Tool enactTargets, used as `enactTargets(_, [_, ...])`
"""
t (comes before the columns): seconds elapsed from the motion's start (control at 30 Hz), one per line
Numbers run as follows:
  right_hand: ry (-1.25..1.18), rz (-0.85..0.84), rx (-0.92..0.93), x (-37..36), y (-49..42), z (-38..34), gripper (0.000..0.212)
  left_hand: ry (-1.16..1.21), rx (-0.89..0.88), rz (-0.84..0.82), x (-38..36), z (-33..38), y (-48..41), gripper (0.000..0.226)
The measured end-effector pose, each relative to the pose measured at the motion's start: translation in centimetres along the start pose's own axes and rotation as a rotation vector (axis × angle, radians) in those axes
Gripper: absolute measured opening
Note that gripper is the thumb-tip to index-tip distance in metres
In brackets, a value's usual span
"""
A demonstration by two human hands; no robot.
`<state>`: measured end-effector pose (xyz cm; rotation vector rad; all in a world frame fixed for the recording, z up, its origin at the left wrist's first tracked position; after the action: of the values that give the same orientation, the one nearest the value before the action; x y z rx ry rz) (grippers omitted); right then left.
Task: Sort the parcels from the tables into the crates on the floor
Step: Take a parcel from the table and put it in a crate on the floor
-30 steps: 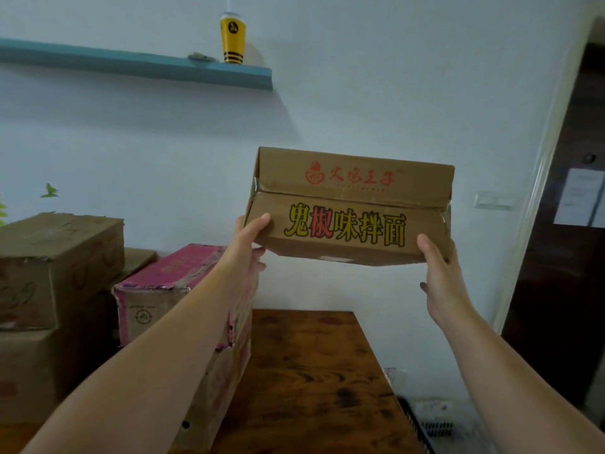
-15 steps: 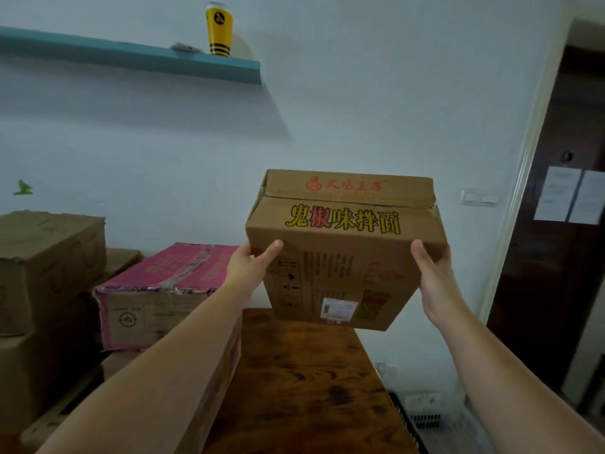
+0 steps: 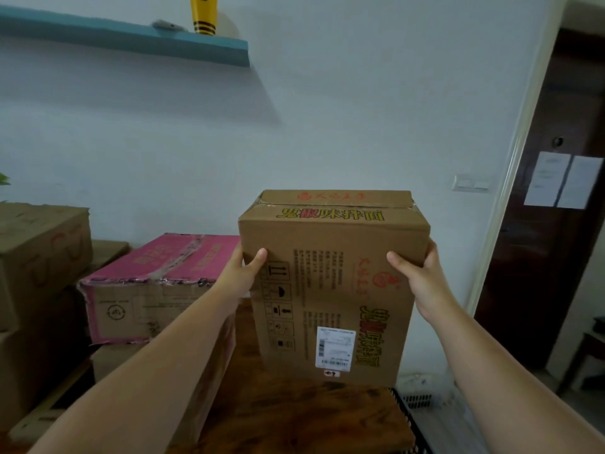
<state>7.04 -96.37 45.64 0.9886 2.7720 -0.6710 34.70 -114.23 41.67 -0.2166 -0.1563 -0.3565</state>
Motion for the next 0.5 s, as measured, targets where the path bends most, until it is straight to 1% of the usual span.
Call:
enactTargets(0.07, [0.055, 0.007, -0.012, 0.4, 0.1, 0.9, 0.080, -0.056, 0.002, 0.023, -0.1, -0.4, 0.2, 0.060])
enactTargets(0.13, [0.085, 0.041, -0.022, 1.1, 0.1, 1.6, 0.085, -0.033, 0.022, 0.044, -0.2, -0.9, 0.1, 0.057])
enactTargets(0.2, [0.085, 0.057, -0.032, 1.5, 0.1, 1.9, 0.079, -0.020, 0.069, 0.056, 0.0, -1.6, 0.0, 0.045])
enactTargets(0.27, [0.070, 0.028, -0.044, 1.5, 0.0, 1.9, 0.072, -0.055, 0.086, 0.045, -0.1, -2.0, 0.1, 0.031])
enactTargets(0.3, [0.049, 0.013, -0.057, 1.4, 0.1, 2.0, 0.071, -0.068, 0.084, 0.038, -0.2, -2.2, 0.2, 0.031])
enactTargets(0.4, [-0.024, -0.029, -0.111, 1.1, 0.3, 2.6, 0.074, -0.016, 0.076, 0.000, -1.0, -2.6, 0.7, 0.043])
enactTargets(0.5, [0.052, -0.072, -0.138, 1.1, 0.7, 3.7, 0.080, 0.003, 0.049, -0.025, -1.1, -2.7, 0.7, 0.049])
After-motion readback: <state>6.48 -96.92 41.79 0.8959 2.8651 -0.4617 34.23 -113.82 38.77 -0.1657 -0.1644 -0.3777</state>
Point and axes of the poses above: each hand's wrist, its own y-axis away from the middle knuckle, its own x-axis out of the back of the hand, z = x × y, the point moved 9 cm from there along -y, towards the middle knuckle, and after that the axes turned 8 degrees about -y, right-handed, at the moved point
